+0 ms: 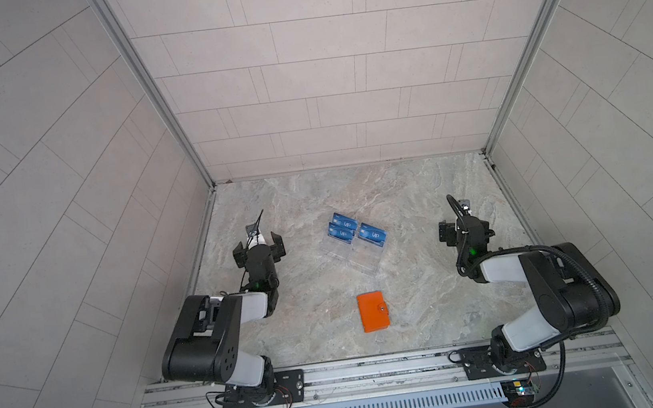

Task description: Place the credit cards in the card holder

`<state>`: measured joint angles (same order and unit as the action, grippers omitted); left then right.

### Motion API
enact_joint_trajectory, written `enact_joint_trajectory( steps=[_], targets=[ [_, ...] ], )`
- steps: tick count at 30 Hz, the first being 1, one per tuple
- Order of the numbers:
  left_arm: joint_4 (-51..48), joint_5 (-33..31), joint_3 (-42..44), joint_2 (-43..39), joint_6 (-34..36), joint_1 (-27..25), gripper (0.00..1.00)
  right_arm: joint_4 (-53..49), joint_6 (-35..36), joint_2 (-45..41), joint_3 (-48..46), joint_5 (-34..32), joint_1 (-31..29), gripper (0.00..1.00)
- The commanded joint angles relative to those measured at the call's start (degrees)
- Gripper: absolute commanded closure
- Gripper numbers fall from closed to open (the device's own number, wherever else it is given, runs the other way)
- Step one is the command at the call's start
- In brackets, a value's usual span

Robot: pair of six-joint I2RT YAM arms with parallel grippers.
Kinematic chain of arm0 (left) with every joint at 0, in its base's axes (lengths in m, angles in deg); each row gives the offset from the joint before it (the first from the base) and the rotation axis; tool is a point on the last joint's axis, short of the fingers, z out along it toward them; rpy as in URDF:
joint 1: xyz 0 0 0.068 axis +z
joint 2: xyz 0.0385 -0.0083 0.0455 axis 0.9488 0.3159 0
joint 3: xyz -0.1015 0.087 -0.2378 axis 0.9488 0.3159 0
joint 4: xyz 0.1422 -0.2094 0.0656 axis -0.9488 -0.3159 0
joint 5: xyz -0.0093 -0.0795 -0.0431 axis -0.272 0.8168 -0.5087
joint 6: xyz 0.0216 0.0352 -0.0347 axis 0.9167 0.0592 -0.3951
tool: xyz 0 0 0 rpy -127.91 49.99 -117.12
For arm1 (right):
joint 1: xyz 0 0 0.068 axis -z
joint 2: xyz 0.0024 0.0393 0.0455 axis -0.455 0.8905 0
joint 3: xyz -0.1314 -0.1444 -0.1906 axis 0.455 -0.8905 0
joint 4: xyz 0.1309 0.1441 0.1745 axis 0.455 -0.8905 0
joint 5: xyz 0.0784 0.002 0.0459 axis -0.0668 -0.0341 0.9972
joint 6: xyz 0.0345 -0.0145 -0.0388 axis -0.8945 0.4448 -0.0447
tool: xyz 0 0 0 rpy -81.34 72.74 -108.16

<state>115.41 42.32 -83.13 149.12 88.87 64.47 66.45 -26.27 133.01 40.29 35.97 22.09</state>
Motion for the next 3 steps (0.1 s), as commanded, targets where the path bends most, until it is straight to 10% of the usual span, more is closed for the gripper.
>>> enact_joint_trajectory(
  steps=[1, 3],
  targets=[
    [1.3, 0.8, 0.2, -0.5, 0.4, 0.5, 0.0, 0.8, 1.0, 0.3, 1.0, -1.2, -0.1, 0.0],
    [1.6, 1.0, 0.5, -0.8, 0.5, 0.4, 0.0, 0.8, 1.0, 0.2, 1.0, -1.2, -0.2, 0.0]
  ],
)
